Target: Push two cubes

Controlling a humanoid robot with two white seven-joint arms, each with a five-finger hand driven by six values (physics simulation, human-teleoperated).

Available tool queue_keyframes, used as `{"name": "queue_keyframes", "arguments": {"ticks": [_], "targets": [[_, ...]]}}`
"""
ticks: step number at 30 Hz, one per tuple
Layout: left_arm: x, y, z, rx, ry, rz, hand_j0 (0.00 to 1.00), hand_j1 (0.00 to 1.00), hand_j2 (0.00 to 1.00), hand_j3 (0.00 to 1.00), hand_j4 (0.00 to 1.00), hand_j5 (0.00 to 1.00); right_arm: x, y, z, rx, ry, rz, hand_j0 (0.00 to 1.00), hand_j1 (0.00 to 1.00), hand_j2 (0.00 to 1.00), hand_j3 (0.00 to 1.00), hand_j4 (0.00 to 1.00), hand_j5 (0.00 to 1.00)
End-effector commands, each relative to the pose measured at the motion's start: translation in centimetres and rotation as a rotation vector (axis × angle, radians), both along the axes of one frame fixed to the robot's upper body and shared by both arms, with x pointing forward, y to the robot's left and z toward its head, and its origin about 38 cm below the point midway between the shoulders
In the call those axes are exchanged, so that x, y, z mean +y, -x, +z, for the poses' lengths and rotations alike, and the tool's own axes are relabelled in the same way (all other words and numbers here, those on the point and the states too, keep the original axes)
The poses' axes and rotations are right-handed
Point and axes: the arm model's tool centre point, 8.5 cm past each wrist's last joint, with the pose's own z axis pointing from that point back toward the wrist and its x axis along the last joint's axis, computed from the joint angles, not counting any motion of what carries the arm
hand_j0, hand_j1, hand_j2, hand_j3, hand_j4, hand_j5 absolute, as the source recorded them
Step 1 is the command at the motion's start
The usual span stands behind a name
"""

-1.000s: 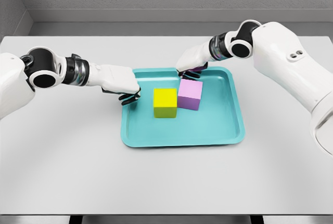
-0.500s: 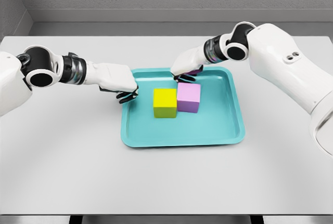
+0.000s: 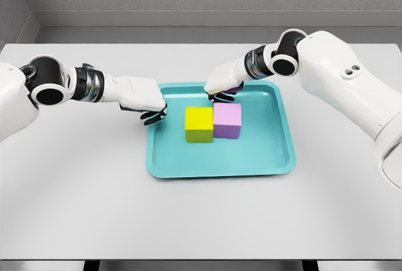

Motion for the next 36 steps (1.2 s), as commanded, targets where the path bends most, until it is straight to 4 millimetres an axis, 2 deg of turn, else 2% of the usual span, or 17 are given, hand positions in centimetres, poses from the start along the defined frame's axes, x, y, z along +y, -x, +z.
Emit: {"name": "queue_keyframes", "arguments": {"ticks": [1, 12, 14, 16, 19, 21, 22, 24, 25, 26, 28, 30, 31, 32, 33, 34, 36], "targets": [[0.0, 0.0, 0.1, 0.001, 0.004, 0.003, 0.07, 0.07, 0.07, 0.07, 0.07, 0.07, 0.1, 0.1, 0.0, 0.001, -0.002, 0.002, 0.0, 0.0, 0.0, 0.0, 0.0, 0.0], [0.2, -0.2, 0.4, -0.006, 0.013, 0.012, 0.07, 0.07, 0.07, 0.07, 0.07, 0.07, 0.9, 0.7, -0.3, 0.004, 0.001, 0.034, 0.0, 0.0, 0.0, 0.0, 0.0, 0.0], [0.3, -0.3, 0.5, -0.009, 0.013, 0.015, 0.07, 0.07, 0.07, 0.07, 0.07, 0.07, 0.7, 0.3, 0.6, -0.008, -0.025, 0.019, 0.0, 0.0, 0.0, 0.0, 0.0, 0.0], [1.5, -0.5, 1.1, -0.019, 0.013, 0.04, 0.07, 0.07, 0.07, 0.07, 0.07, 0.07, 0.5, -0.4, 2.4, -0.03, -0.086, -0.005, 0.0, 0.0, 0.0, 0.0, 0.0, 0.0], [2.0, -0.7, 1.5, -0.028, 0.015, 0.051, 0.07, 0.07, 0.07, 0.07, 0.07, 0.07, 0.6, -0.5, 2.9, -0.039, -0.089, -0.005, 0.0, 0.0, 0.0, 0.0, 0.0, 0.0], [5.4, -1.0, 3.5, -0.041, 0.051, 0.123, 0.07, 0.07, 0.07, 0.07, 0.07, 0.07, 0.6, -0.8, 3.7, -0.051, -0.096, -0.007, 0.0, 0.0, 0.0, 0.0, 0.0, 0.0], [6.6, -1.0, 4.2, -0.043, 0.072, 0.149, 0.07, 0.07, 0.07, 0.07, 0.07, 0.07, 0.3, -1.3, 5.0, -0.068, -0.141, -0.029, 0.0, 0.0, 0.0, 0.0, 0.0, 0.0], [7.0, -1.2, 5.0, -0.058, 0.092, 0.164, 0.07, 0.07, 0.07, 0.07, 0.07, 0.07, -3.2, -1.9, 5.0, -0.075, -0.153, -0.099, 0.0, 0.0, 0.0, 0.0, 0.0, 0.0], [7.6, -1.4, 5.7, -0.072, 0.113, 0.183, 0.06, 0.06, 0.06, 0.06, 0.06, 0.06, -6.9, -2.3, 5.3, -0.079, -0.197, -0.18, 0.0, 0.0, 0.0, 0.0, 0.0, 0.0], [9.3, -1.2, 5.8, -0.067, 0.135, 0.223, 0.06, 0.06, 0.06, 0.06, 0.06, 0.06, -9.8, -2.6, 6.1, -0.09, -0.265, -0.253, 0.0, 0.0, 0.0, 0.0, 0.0, 0.0], [11.7, -1.5, 6.6, -0.083, 0.21, 0.301, 0.06, 0.06, 0.06, 0.06, 0.06, 0.06, -14.4, -2.8, 7.5, -0.119, -0.344, -0.351, 0.0, 0.0, 0.0, 0.0, 0.0, 0.0], [13.6, -1.9, 6.5, -0.043, 0.284, 0.368, 0.05, 0.05, 0.05, 0.05, 0.05, 0.05, -17.4, -2.6, 7.8, -0.133, -0.364, -0.408, 0.0, 0.0, 0.0, 0.0, 0.0, 0.0], [14.6, -2.3, 6.5, -0.041, 0.299, 0.4, 0.05, 0.05, 0.05, 0.05, 0.05, 0.05, -18.0, -2.6, 8.3, -0.142, -0.394, -0.425, 0.0, 0.0, 0.0, 0.0, 0.0, 0.0], [15.4, -2.6, 6.6, -0.038, 0.321, 0.431, 0.04, 0.04, 0.04, 0.04, 0.04, 0.04, -18.3, -2.4, 7.9, -0.137, -0.394, -0.431, 0.11, 0.11, 0.11, 0.11, 0.11, 0.11], [15.6, -2.6, 6.5, -0.033, 0.34, 0.44, 0.05, 0.05, 0.05, 0.05, 0.05, 0.05, -18.5, -2.4, 7.6, -0.131, -0.384, -0.435, 0.47, 0.47, 0.47, 0.47, 0.47, 0.47], [16.1, -2.3, 6.1, -0.016, 0.376, 0.455, 0.05, 0.05, 0.05, 0.05, 0.05, 0.05, -18.6, -2.2, 6.8, -0.118, -0.38, -0.44, 1.0, 1.0, 1.0, 1.0, 1.0, 1.0], [17.6, -2.1, 5.5, 0.015, 0.449, 0.504, 0.1, 0.1, 0.1, 0.1, 0.1, 0.1, -19.6, -1.8, 5.5, -0.098, -0.366, -0.462, 1.0, 1.0, 1.0, 1.0, 1.0, 1.0]]}}
